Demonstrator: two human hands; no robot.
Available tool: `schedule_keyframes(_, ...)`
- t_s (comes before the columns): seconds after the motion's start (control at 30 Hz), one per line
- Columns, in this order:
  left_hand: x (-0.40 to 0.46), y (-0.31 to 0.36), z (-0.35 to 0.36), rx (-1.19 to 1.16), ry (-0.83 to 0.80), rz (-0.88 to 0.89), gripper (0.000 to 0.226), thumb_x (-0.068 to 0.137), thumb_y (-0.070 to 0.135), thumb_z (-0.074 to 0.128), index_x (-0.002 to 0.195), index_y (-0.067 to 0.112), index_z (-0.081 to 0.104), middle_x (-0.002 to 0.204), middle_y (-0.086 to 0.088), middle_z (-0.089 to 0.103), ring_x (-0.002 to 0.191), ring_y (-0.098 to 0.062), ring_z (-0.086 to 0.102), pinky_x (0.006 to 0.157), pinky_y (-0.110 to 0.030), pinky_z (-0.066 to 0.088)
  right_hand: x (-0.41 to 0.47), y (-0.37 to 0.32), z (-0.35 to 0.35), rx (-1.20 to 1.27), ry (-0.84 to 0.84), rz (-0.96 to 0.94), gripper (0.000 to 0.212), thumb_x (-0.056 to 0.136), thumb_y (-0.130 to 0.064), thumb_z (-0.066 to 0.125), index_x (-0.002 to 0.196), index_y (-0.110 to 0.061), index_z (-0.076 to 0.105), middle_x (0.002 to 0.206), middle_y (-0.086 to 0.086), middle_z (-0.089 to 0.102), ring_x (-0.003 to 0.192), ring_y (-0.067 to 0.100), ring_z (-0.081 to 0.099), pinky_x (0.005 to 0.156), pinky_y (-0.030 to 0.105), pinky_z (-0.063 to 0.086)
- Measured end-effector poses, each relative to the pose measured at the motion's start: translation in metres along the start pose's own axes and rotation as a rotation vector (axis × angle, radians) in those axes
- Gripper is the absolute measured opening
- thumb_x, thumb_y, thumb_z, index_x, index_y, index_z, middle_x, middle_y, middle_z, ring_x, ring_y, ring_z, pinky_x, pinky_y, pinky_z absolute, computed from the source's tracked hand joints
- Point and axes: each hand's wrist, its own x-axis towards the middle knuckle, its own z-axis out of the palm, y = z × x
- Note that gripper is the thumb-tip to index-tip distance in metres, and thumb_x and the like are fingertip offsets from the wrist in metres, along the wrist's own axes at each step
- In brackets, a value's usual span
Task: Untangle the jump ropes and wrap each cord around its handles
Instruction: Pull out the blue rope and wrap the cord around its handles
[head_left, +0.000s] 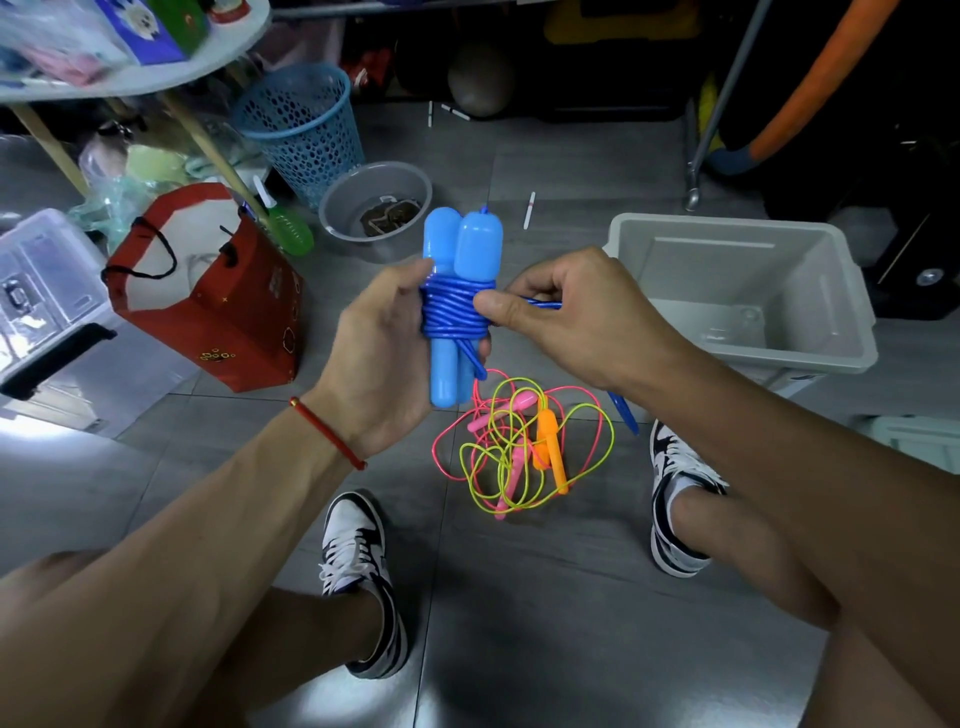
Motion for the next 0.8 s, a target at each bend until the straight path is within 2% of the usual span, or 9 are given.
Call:
schedule_keyframes(0.07,-0.001,0.000,-0.001,-0.014,0.005,0.017,0.053,0.100,0.038,0.036,0.137,0.003,0.046,0.107,-0.013,0.057,0.082,-0.026,0.053,0.085,-0.040,0.043,0.002,0.003,0.002,-0.012,0.038,-0.011,0.036,0.091,-0.050,0.065,0.080,-0.018,0.077,0.076,0.012,0.071,0.073,0.026,0.063,0.065,0.037,0.051)
schedule_keyframes(0.17,-0.004,-0.002,-0.004,0.123,0.021,0.049,0.051,0.105,0.031,0.036,0.143,-0.002,0.043,0.116,-0.014,0.062,0.091,-0.027,0.059,0.099,-0.051,0.043,0.006,0.007,-0.002,-0.019,0.045,-0.008,0.032,0.092,-0.048,0.064,0.085,-0.020,0.078,0.081,0.010,0.073,0.080,0.026,0.066,0.074,0.041,0.052)
schedule_keyframes(0.23,-0.008,-0.003,-0.007,0.212,0.019,0.094,0.050,0.102,0.022,0.043,0.142,-0.006,0.039,0.118,-0.018,0.062,0.096,-0.032,0.061,0.099,-0.059,0.046,0.008,0.009,-0.007,-0.045,0.011,-0.019,0.027,0.091,-0.046,0.066,0.083,-0.022,0.077,0.075,0.002,0.071,0.076,0.017,0.064,0.073,0.037,0.051)
schedule_keyframes(0.3,-0.011,-0.002,-0.009,0.246,0.053,0.123,0.052,0.096,0.017,0.051,0.140,-0.007,0.038,0.116,-0.023,0.061,0.098,-0.037,0.062,0.093,-0.060,0.049,0.008,0.009,-0.010,-0.062,-0.029,-0.029,0.024,0.092,-0.044,0.067,0.080,-0.025,0.075,0.068,-0.008,0.066,0.068,0.004,0.057,0.068,0.028,0.045)
schedule_keyframes(0.37,-0.010,-0.002,-0.011,0.264,0.098,0.137,0.048,0.093,0.015,0.056,0.134,-0.004,0.041,0.111,-0.025,0.060,0.095,-0.036,0.061,0.087,-0.059,0.050,0.007,0.009,-0.010,-0.094,-0.052,-0.048,0.025,0.092,-0.043,0.066,0.080,-0.023,0.075,0.064,-0.008,0.062,0.065,0.008,0.053,0.066,0.027,0.040)
schedule_keyframes(0.53,-0.004,-0.011,-0.008,0.342,0.213,0.152,0.029,0.089,0.015,0.066,0.111,0.007,0.049,0.100,-0.021,0.064,0.082,-0.031,0.063,0.078,-0.055,0.053,0.003,0.008,-0.001,-0.307,-0.109,-0.051,0.030,0.098,-0.041,0.055,0.085,-0.018,0.070,0.070,0.003,0.063,0.068,0.021,0.054,0.063,0.035,0.040)
schedule_keyframes(0.6,0.001,-0.015,-0.007,0.406,0.274,0.180,0.021,0.093,0.010,0.067,0.106,0.009,0.050,0.096,-0.019,0.066,0.079,-0.029,0.063,0.070,-0.042,0.055,0.000,0.007,0.005,-0.401,-0.137,-0.051,0.033,0.101,-0.038,0.050,0.083,-0.013,0.059,0.072,0.005,0.058,0.072,0.027,0.053,0.063,0.035,0.035)
schedule_keyframes(0.67,0.006,-0.017,-0.011,0.486,0.340,0.211,0.018,0.094,0.007,0.065,0.103,0.010,0.050,0.090,-0.014,0.068,0.072,-0.022,0.066,0.062,-0.034,0.053,-0.002,0.005,0.009,-0.488,-0.155,-0.084,0.031,0.104,-0.038,0.044,0.080,-0.017,0.045,0.075,0.005,0.051,0.075,0.032,0.052,0.064,0.036,0.035)
schedule_keyframes(0.8,0.012,-0.019,-0.020,0.596,0.410,0.180,0.022,0.092,0.011,0.069,0.102,0.012,0.049,0.085,-0.008,0.073,0.064,-0.010,0.067,0.057,-0.023,0.052,-0.005,0.005,0.012,-0.633,-0.207,-0.176,0.026,0.107,-0.035,0.034,0.089,-0.018,0.041,0.089,0.006,0.054,0.085,0.035,0.059,0.068,0.039,0.040)
